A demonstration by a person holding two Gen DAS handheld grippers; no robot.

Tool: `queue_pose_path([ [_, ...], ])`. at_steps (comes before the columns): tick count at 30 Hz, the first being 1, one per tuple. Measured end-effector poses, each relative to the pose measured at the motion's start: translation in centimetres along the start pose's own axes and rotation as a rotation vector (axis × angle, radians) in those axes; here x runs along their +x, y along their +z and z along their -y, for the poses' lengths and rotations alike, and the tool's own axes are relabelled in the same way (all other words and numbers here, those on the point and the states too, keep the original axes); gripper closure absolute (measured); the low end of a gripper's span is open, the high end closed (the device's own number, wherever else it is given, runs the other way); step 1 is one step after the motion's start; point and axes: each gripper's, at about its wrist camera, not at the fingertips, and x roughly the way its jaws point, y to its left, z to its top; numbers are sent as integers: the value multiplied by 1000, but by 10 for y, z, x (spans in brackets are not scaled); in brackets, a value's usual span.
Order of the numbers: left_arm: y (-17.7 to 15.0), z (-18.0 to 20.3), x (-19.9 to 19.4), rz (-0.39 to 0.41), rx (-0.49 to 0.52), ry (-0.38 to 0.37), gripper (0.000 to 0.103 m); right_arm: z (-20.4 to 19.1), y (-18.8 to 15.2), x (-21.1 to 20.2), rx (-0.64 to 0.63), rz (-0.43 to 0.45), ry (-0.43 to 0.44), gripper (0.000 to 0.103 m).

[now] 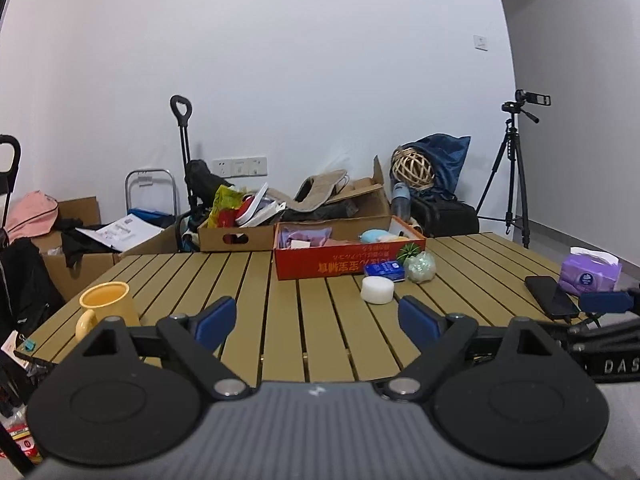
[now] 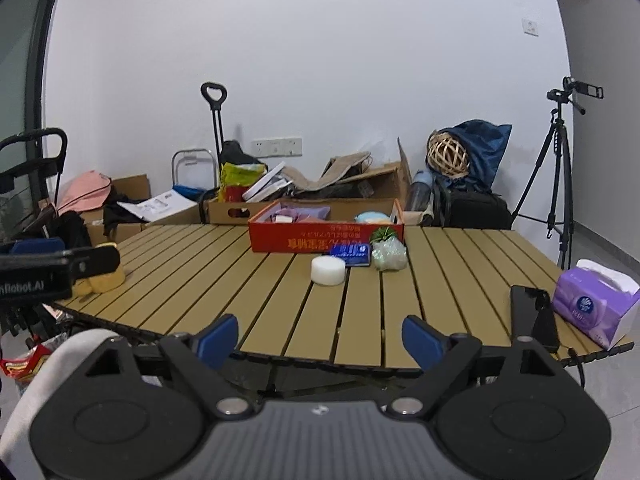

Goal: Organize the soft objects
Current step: 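Open both grippers in the box and withdraw them over the table, then grasp the white round sponge puck with the left gripper while the right grasps the clear plastic bag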

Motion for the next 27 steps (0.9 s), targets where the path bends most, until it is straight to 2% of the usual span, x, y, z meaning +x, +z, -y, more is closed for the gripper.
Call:
queue_pose_path([
  [8, 0, 1, -1, 7, -11, -7, 13, 1, 1, -2, 2, 12, -9, 13],
  [13, 1, 0, 12, -16, -33, -5, 13, 5, 2, 6, 0, 13, -16, 13],
  [21, 4, 14, 63, -57, -15, -18, 12, 19, 13, 46, 21, -12, -6, 13],
  [27, 13, 28, 123, -111, -24, -61, 13, 39, 31, 95, 63, -32, -13, 14],
])
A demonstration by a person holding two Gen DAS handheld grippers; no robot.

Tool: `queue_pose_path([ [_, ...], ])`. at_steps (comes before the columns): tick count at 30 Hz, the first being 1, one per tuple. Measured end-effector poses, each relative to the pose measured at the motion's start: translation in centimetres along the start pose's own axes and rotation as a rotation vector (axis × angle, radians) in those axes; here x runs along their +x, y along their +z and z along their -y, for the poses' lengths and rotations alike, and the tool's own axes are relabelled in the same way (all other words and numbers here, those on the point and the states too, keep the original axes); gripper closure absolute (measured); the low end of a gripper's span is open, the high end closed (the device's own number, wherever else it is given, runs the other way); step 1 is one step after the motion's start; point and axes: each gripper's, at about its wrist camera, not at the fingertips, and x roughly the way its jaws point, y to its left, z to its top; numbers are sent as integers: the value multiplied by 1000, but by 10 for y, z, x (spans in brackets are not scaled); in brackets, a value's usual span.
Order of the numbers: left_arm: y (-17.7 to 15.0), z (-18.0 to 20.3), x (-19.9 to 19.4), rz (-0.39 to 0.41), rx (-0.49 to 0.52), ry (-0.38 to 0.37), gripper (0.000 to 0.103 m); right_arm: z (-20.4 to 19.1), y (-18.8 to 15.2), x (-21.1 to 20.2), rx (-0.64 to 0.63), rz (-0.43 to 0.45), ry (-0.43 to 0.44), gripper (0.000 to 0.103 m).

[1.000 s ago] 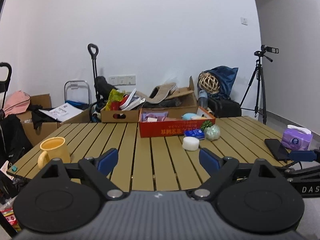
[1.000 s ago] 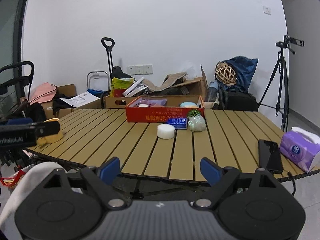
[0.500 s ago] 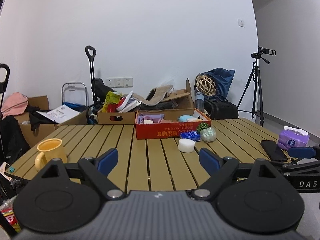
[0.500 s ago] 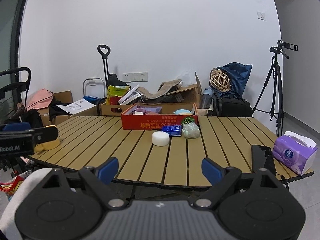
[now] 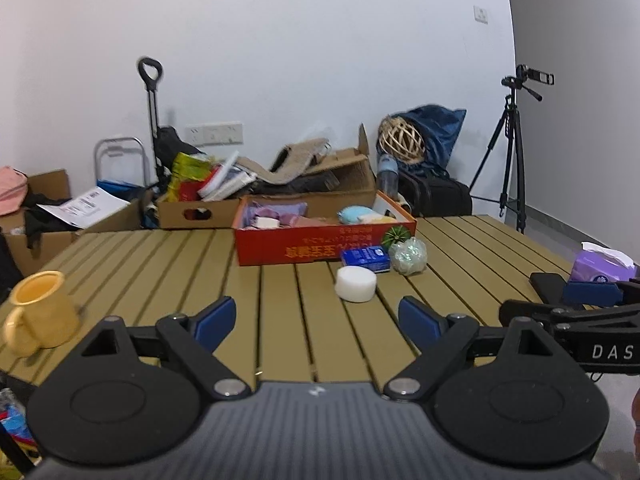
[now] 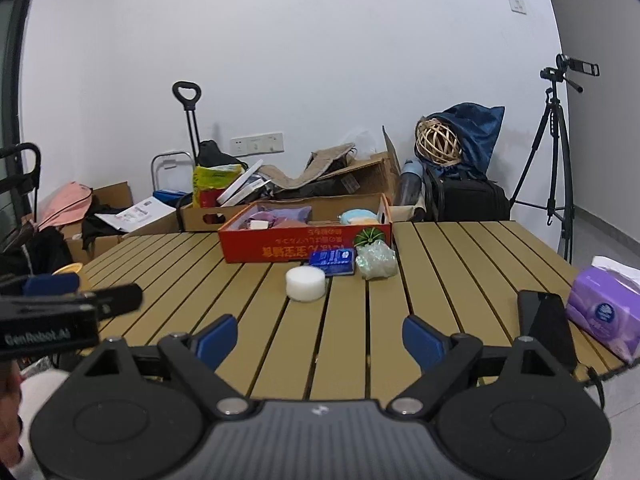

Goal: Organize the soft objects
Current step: 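Grasp the white round sponge puck with the left gripper while the right grasps the clear plastic bag, then carry the sponge puck with the left gripper into the box while the right carries the plastic bag there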

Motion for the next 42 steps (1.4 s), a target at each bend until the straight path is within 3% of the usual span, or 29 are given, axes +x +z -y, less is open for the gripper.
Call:
queue_pose_path([
  [7, 14, 18, 105, -119, 27, -52, 19, 34, 28, 77, 92, -38, -31, 16],
  [14, 18, 34, 223, -233, 24, -64, 22, 63, 57, 183, 162, -108, -65, 22],
  [20, 23, 31, 297, -307, -26, -63, 36, 75, 76, 288, 188, -206, -78, 28],
  [22, 19, 26, 305, -295, -55, -118, 46, 78, 77, 317, 199, -238, -92, 34],
  [25, 17, 23, 309, -285, -50, -158, 50, 83, 73, 346, 220, -263, -108, 52],
  [28, 17, 16, 311, -288, -56, -195, 53, 84, 69, 354, 222, -266, -90, 60],
  [34, 21, 8, 314, -324, -103, -222, 59, 80, 69, 355, 169, -263, -85, 66],
  [42, 23, 13, 286, -279, -59, -192, 62, 82, 71, 316, 177, -236, -90, 66],
])
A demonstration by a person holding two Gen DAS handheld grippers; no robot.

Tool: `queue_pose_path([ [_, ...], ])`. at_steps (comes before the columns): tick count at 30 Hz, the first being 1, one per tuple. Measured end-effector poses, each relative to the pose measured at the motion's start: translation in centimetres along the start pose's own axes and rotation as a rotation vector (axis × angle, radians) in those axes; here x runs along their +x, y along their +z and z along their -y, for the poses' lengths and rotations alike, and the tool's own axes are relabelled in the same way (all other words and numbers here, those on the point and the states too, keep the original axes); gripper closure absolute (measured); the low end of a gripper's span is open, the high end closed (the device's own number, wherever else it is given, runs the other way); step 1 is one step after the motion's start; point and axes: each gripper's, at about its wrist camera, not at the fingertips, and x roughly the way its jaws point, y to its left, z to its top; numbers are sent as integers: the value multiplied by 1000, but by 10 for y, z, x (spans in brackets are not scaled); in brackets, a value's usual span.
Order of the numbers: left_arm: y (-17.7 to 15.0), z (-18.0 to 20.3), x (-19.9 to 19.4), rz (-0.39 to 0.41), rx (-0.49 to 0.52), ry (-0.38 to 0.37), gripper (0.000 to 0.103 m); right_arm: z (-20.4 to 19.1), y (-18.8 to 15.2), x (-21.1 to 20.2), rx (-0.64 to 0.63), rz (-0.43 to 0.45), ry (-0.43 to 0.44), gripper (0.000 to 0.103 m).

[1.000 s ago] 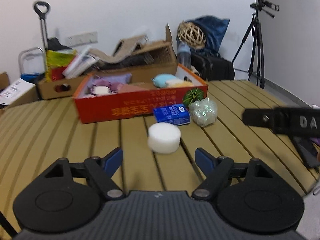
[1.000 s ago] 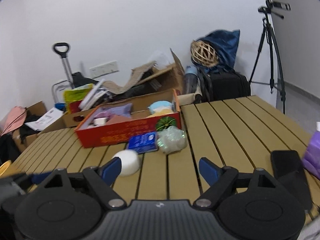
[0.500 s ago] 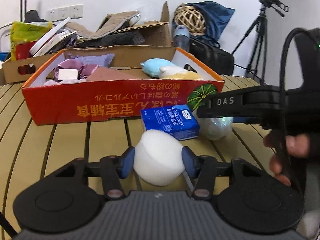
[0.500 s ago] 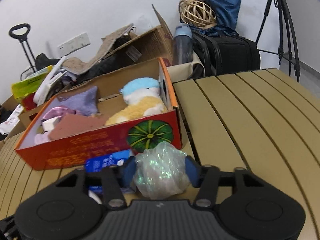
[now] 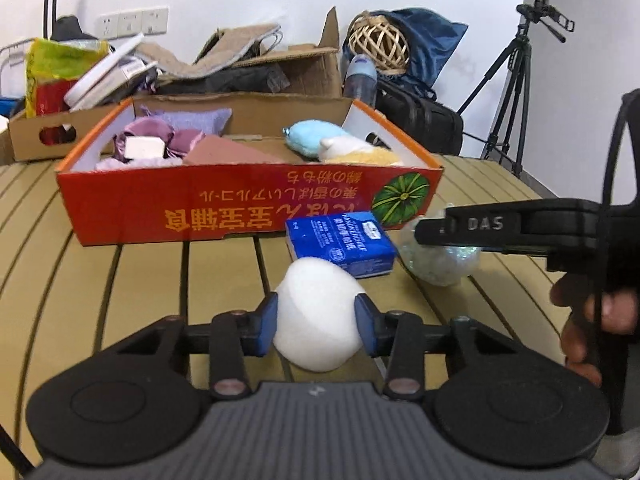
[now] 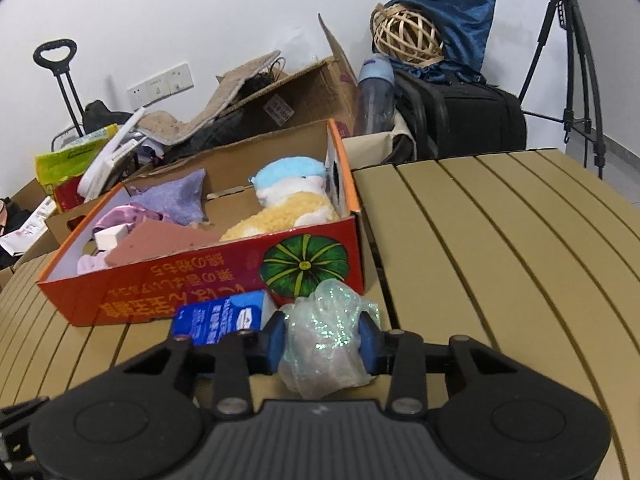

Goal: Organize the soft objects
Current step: 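Carry the sponge puck with the left gripper into the box while the right carries the plastic bag there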

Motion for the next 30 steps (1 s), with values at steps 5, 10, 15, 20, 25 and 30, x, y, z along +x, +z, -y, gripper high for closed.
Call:
queue_pose_path([
  [5, -8, 7, -55, 58, 20, 33, 62, -1, -24, -59, 15, 14, 51, 66],
  [10, -38, 1, -127, 92, -11, 35, 61, -23, -70, -129, -57, 22, 126, 66],
  [15, -71, -6, -198, 115, -43, 60, 61, -48, -121, -193, -144, -7, 203, 66],
  [20, -88, -11, -244, 125, -54, 95, 61, -67, -151, -243, -210, 9, 228, 66],
  [25, -88, -7, -265, 163, -45, 88, 61, -72, -153, -267, -224, 46, 230, 66],
  [30, -82, -1, -263, 162, -36, 69, 61, -67, -149, -271, -214, 53, 221, 66],
])
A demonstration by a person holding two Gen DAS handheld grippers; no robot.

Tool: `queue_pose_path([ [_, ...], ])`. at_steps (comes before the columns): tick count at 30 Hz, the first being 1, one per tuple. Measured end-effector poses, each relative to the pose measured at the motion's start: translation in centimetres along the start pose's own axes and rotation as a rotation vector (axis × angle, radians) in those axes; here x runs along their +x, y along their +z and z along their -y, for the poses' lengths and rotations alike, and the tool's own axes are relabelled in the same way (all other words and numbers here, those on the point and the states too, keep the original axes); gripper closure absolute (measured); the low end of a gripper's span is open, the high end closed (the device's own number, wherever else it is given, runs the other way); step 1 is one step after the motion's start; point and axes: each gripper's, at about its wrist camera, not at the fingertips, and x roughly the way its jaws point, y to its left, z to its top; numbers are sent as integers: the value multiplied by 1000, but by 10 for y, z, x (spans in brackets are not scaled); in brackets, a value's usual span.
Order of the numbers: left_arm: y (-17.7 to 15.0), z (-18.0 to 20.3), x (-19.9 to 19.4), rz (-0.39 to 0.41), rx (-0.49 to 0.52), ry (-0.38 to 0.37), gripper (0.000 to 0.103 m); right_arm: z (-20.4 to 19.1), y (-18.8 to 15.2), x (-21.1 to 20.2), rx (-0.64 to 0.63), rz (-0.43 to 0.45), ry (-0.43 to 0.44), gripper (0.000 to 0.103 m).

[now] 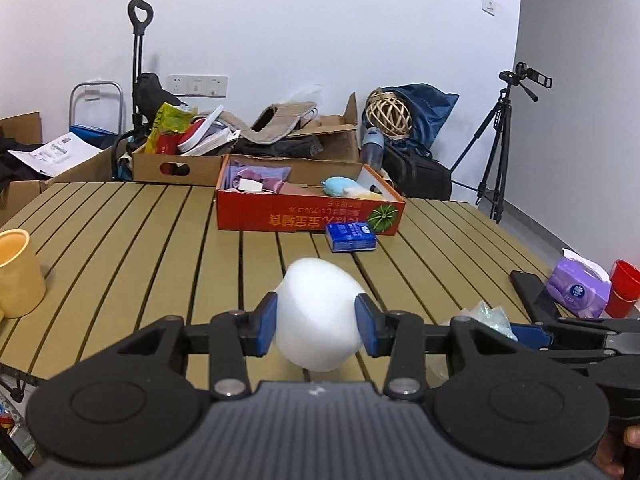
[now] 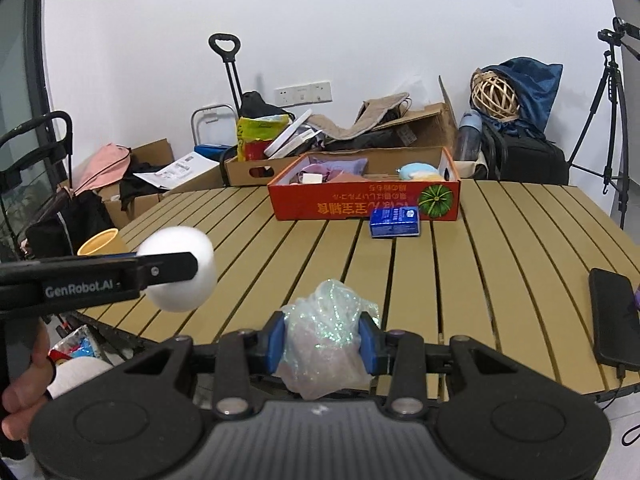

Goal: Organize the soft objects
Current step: 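Carry the sponge puck with the left gripper into the box while the right carries the plastic bag there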

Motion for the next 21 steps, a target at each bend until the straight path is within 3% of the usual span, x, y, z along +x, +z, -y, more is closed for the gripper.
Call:
queue_pose_path([
  [5, 8, 0, 18, 0, 7, -11, 61, 12, 4, 17, 17, -22, -10, 66],
  [9, 29, -2, 56, 4, 29, -17, 61, 28, 19, 45, 34, -26, -17, 66],
  [17, 127, -13, 180, 70, 68, -68, 61, 67, 120, 148, -20, 73, -25, 65],
  [21, 175, -24, 272, 31, 51, -97, 60, 89, 175, 222, -26, 73, -24, 65],
])
